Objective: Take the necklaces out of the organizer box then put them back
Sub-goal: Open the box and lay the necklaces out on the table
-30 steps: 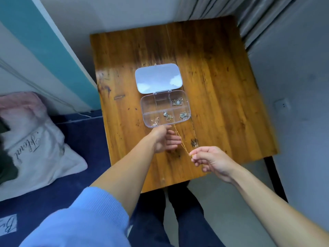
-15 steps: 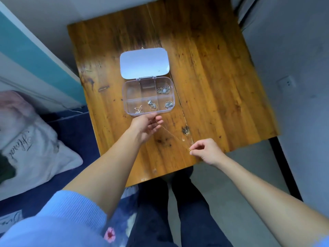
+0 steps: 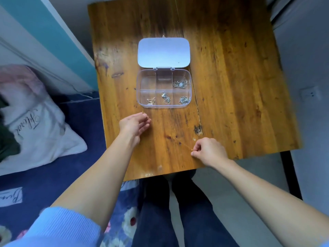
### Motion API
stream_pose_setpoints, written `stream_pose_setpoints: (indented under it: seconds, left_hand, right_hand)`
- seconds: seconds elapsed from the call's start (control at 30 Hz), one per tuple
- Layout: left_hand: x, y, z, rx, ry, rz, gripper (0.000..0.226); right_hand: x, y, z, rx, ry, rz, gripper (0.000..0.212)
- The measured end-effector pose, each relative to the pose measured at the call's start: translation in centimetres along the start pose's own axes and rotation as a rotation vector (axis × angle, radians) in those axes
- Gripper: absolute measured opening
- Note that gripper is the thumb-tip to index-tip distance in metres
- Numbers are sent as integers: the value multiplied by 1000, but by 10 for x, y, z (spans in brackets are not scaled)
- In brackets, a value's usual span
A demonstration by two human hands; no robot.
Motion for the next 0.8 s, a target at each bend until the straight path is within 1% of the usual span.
stream_pose_setpoints:
  seconds: [0.1, 0.27, 0.3, 0.4, 0.53, 0.67, 0.8]
  left_hand:
    - [8, -8, -2, 13, 10, -13, 9]
    - [9, -5, -4, -198, -58, 63, 21]
    - [10, -8, -7, -210, -57, 65, 22]
    - [15, -27, -21, -65, 1, 5, 20]
    - [18, -46, -45, 110, 89, -56, 16]
    - [19, -46, -81, 318, 243, -100, 13]
    - [24, -34, -101, 534, 327, -147, 14]
  right_hand:
    - [4, 3, 4, -23, 13, 37, 25]
    - [6, 13, 10, -26, 3, 77, 32]
    - [5, 14, 10, -24, 0, 79, 32]
    - [1, 17, 10, 1, 1, 88, 30]
    - [-5, 25, 15, 106, 6, 134, 22]
    - [-14, 37, 35, 162, -46, 130, 25]
    - [-21, 66, 61, 144, -64, 170, 30]
Point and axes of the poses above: each hand's wrist, its own x-axis towards the middle knuckle, its own y-axis out of the palm, z = x × y, the point moved 10 cm from there along x, towards the middle knuckle, and after that the axes turned 7 degrees about x, right-handed, at the moved point
